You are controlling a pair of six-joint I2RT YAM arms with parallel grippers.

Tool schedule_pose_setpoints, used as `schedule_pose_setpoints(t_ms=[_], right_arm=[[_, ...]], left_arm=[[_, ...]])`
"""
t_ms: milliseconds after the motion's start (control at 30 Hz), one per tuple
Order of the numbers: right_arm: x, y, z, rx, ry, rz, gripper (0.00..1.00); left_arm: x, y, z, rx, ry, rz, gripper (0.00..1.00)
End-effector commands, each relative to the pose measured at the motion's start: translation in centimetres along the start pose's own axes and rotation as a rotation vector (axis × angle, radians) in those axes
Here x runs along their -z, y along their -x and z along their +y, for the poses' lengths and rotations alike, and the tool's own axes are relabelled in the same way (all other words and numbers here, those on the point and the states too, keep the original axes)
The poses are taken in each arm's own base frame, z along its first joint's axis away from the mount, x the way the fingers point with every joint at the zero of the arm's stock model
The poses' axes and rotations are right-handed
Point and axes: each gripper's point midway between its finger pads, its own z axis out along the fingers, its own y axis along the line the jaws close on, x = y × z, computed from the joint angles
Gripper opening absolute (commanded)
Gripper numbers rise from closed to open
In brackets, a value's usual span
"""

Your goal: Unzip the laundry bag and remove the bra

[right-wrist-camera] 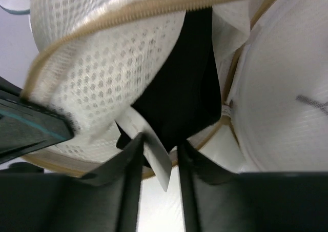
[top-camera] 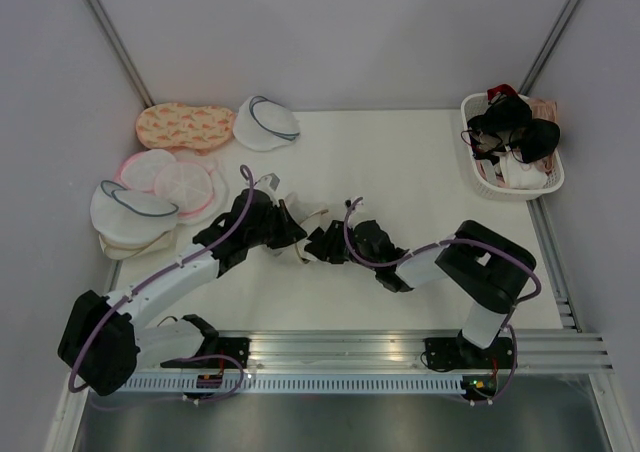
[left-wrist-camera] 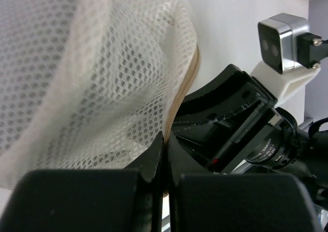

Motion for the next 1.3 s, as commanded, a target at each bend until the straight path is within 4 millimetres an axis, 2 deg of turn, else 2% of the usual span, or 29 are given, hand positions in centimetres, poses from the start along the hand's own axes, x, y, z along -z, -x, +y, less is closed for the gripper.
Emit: schedule_pose_setpoints(t_ms=[0, 33, 100, 233, 333, 400, 433, 600, 633, 700, 733, 833, 933, 1033, 1067, 1100, 1167, 1267], right_arm=[[-0.5, 2.3, 2.8, 0.019, 0.098, -0.082, 0.31], [-0.3, 2.4, 2.7, 0.028, 0.091, -0.089, 0.16], [1.0, 3.1, 2.4, 0.053, 0.057, -0.113, 0.01], [4.3, 4.4, 1.5, 0.157, -0.050, -0.150, 0.00], [8.4, 6.5, 1.8, 0.230, -0.147, -0.172, 0.01], [10.3, 8.0, 1.7, 0.257, -0.210, -0.212, 0.00], [11.9, 8.7, 2.7, 0.269, -0.216, -0.213, 0.00], [16.4, 10.7, 4.8, 0.353, -0.294, -0.160, 0.00], [17.5, 11.1, 6.2, 0.359, -0.261, -0.149, 0.00], [18.3, 10.6, 8.5, 0.397, -0.169, -0.100, 0.00], [19.2, 10.7, 10.5, 0.392, -0.101, -0.082, 0.00], [21.0, 11.6, 13.5, 0.376, 0.004, -0.123, 0.00], [22.1, 11.9, 15.6, 0.358, 0.103, -0.157, 0.00], [22.7, 14.0, 13.8, 0.326, -0.008, -0.269, 0.00], [23.1, 15.7, 12.1, 0.308, -0.110, -0.358, 0.00], [23.4, 16.1, 11.6, 0.303, -0.138, -0.381, 0.01], [24.3, 17.2, 11.6, 0.308, -0.134, -0.464, 0.00], [27.2, 20.1, 11.4, 0.239, -0.152, -0.667, 0.00]], left_arm=[[0.9, 1.4, -2.1, 0.027, -0.087, -0.053, 0.02], [0.9, 1.5, -2.1, 0.029, -0.085, -0.057, 0.02], [1.1, 1.5, -1.8, 0.026, -0.070, -0.059, 0.02], [1.1, 1.5, -0.9, 0.026, -0.039, -0.062, 0.02], [0.9, 1.4, -0.3, 0.029, -0.021, -0.063, 0.02], [0.8, 1.3, 0.1, 0.033, -0.008, -0.061, 0.02], [0.7, 1.3, 0.3, 0.037, 0.001, -0.062, 0.02], [0.3, 1.8, 0.6, 0.065, 0.016, -0.066, 0.02], [0.1, 1.8, 0.6, 0.074, 0.019, -0.061, 0.02], [-0.2, 1.7, 0.4, 0.080, 0.010, -0.051, 0.02], [-0.3, 1.6, 0.2, 0.082, -0.003, -0.036, 0.02], [-0.9, 1.1, 0.0, 0.091, -0.018, -0.007, 0.02], [-1.2, 0.7, -0.3, 0.103, -0.041, 0.004, 0.02], [-1.2, 0.4, -0.5, 0.109, -0.056, 0.018, 0.02], [-1.2, 0.4, -0.5, 0.108, -0.060, 0.021, 0.02], [-1.2, 0.3, -0.5, 0.107, -0.062, 0.025, 0.02], [-1.1, 0.0, -0.7, 0.105, -0.073, 0.036, 0.02], [-1.1, -0.6, -0.7, 0.106, -0.090, 0.059, 0.02]])
